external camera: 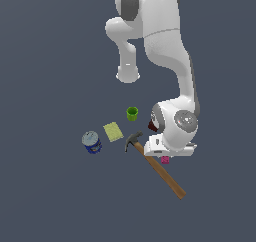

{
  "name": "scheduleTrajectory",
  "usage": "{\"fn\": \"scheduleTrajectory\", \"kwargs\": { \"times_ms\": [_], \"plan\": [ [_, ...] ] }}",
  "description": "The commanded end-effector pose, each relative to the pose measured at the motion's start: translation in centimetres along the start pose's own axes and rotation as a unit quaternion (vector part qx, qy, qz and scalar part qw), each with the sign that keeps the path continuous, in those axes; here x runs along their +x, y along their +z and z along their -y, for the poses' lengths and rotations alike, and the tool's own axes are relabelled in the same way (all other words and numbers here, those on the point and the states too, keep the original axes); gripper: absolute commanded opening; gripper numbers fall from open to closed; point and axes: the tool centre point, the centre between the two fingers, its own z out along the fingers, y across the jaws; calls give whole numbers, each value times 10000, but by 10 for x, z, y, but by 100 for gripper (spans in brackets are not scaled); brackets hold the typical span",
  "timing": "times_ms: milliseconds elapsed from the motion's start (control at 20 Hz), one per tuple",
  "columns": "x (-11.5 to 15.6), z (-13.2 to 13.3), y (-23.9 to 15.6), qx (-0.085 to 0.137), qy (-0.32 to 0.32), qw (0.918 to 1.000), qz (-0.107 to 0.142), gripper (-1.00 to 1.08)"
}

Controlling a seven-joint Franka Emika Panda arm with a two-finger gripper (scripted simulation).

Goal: Pick up a designated object from a clutter of objects.

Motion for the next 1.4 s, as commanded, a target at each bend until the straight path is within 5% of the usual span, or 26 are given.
{"fn": "scheduleTrajectory", "kwargs": {
  "times_ms": [0, 700, 1350],
  "plan": [
    [0, 0, 1, -1, 2, 10000, -1, -100],
    [-1, -13, -35, 16, 8, 10000, -72, -100],
    [-27, -63, -138, 12, 6, 10000, -49, -100]
  ]
}}
